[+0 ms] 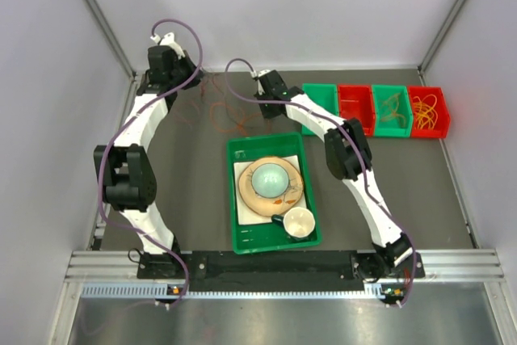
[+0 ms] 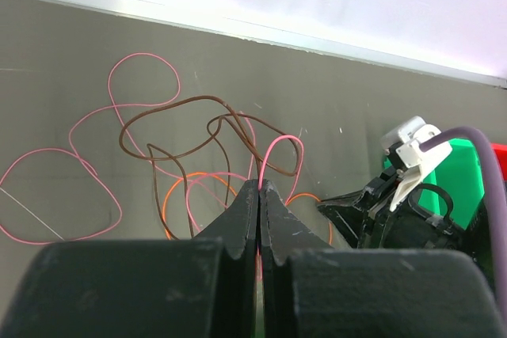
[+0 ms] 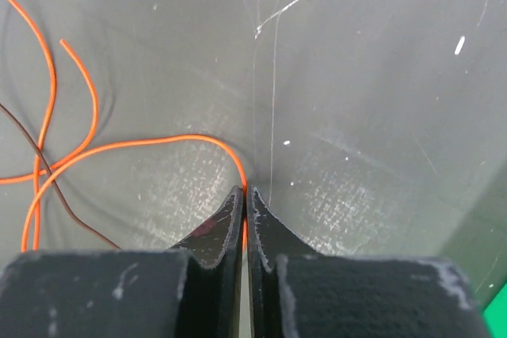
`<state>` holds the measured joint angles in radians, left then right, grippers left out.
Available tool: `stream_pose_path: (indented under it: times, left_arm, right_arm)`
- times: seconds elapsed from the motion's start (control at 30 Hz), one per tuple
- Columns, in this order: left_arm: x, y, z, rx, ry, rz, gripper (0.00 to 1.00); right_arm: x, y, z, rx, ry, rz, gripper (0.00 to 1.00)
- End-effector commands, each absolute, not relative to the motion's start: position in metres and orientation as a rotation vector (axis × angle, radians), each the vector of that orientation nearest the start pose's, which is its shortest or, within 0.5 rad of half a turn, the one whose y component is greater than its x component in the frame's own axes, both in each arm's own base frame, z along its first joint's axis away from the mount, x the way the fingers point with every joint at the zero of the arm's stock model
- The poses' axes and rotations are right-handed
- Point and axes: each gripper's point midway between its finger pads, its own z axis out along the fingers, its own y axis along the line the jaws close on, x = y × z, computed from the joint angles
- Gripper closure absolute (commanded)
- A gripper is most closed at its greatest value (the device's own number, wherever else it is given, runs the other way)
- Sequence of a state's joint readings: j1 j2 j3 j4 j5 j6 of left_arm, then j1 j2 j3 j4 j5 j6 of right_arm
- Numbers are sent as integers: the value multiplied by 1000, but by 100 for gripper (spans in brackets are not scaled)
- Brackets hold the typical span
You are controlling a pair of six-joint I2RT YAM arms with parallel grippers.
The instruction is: Untangle the cables
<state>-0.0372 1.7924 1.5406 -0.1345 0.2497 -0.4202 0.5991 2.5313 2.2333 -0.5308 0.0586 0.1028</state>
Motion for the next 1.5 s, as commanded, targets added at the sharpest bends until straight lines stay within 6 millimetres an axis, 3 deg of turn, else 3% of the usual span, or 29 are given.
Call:
stream_pose_path:
  times: [0.0, 0.1, 0.13, 0.23, 0.27, 0.33, 0.37, 0.43, 0.47, 0.53, 0.57, 0.73, 0.83, 0.93, 1.13, 1.23, 1.47]
  left_arm:
    - [536, -76, 258, -191, 1921, -540, 100]
    - [533, -71, 258, -195, 1920, -533, 100]
    - [533, -69, 258, -199, 1919, -527, 100]
    - [531, -64, 258, -207, 1919, -522, 100]
    - [531, -64, 259, -208, 1917, -520, 100]
    - [530, -53, 258, -235, 1917, -522, 100]
    - [527, -54, 259, -243, 1915, -547, 100]
    - [523, -55, 259, -251, 1899, -568, 100]
    - [522, -56, 256, -258, 1898, -578, 100]
    - [522, -56, 247, -266, 1917, -583, 100]
    - [522, -56, 246, -269, 1920, -582, 100]
    - [523, -55, 242, -279, 1926, -580, 100]
    - [524, -55, 237, -283, 1935, -579, 100]
    - [524, -58, 233, -285, 1944, -606, 100]
    - [523, -61, 233, -290, 1938, -624, 100]
    - [524, -60, 233, -292, 1937, -619, 100]
    - [525, -59, 241, -287, 1925, -617, 100]
  right_arm:
    - [532, 362, 68, -538, 2257, 269, 100]
    - [544, 344, 112, -487, 2169, 180, 100]
    - [549, 331, 146, -442, 2114, 145, 100]
    - [559, 299, 189, -351, 2031, 97, 100]
    - [557, 290, 223, -319, 1977, 110, 100]
    - [560, 265, 257, -258, 1929, 98, 100]
    - [555, 255, 287, -232, 1880, 108, 100]
    - [549, 238, 318, -198, 1831, 104, 100]
    - [543, 223, 350, -164, 1776, 107, 100]
    - [537, 208, 379, -133, 1723, 94, 100]
    - [528, 195, 406, -111, 1676, 89, 100]
    - [500, 147, 486, -17, 1528, 51, 100]
    - [486, 115, 524, 18, 1454, -4, 100]
    - [481, 85, 544, 57, 1425, -59, 100]
    - [481, 33, 551, 135, 1419, -129, 100]
    - [475, 23, 562, 162, 1392, -104, 100]
    - [451, 11, 606, 203, 1282, -120, 100]
